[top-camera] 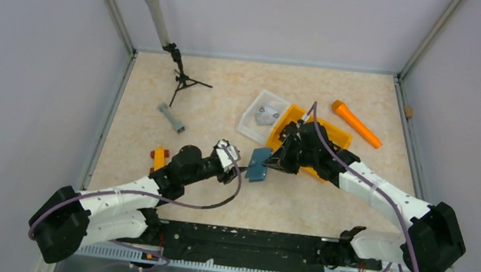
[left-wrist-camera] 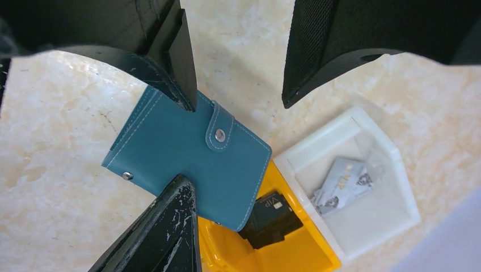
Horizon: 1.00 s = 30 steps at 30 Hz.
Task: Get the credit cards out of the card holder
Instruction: Open the card holder.
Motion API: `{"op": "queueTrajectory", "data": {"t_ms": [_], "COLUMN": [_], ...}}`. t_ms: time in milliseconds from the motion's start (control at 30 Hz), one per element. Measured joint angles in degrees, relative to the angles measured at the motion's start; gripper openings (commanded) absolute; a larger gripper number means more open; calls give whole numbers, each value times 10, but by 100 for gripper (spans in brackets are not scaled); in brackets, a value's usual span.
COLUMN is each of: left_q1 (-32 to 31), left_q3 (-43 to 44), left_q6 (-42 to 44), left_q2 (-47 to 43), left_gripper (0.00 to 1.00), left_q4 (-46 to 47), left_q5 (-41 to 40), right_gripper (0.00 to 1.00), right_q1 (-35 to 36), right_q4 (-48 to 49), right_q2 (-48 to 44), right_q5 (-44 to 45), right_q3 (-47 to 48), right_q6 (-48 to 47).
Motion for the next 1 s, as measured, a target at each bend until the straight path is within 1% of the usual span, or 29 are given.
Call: {"op": "queueTrajectory", "data": {"t_ms": [133,300,467,600,700,767,833,867,1000], "left_q1": [-29,-64,-89,-94,-96,-97,-97,-97,-98], "left_q3": [18,58,77,77,77,77,78,80,95], "left_q6": [56,112,143,154,158,158,158,160,162], "left_q2": [16,60,99,104,104,104,108,112,136], "left_gripper": [59,59,60,59,55,49,36,34,34], "left_q4": [0,-4,-8,-14,-16,-17,-17,-21,-36], "left_q5": [-32,-69,-94,-106,-113,-116,-116,-116,-116], "right_gripper": [0,0,0,0,0,0,0,0,0], "right_q1": [0,0,0,0,0,0,0,0,-1], "right_q4": [-12,-20,-28,-36,-35,-35,-33,-32,-27], "right_q2": [-14,-18,-19,-19,-20,-21,-22,-22,-22], "right_q5": [1,1,2,3,3,3,3,3,7], "right_q3": [0,0,0,0,0,0,0,0,0], "right_q6": [17,25,29,29,29,31,33,35,39]}}
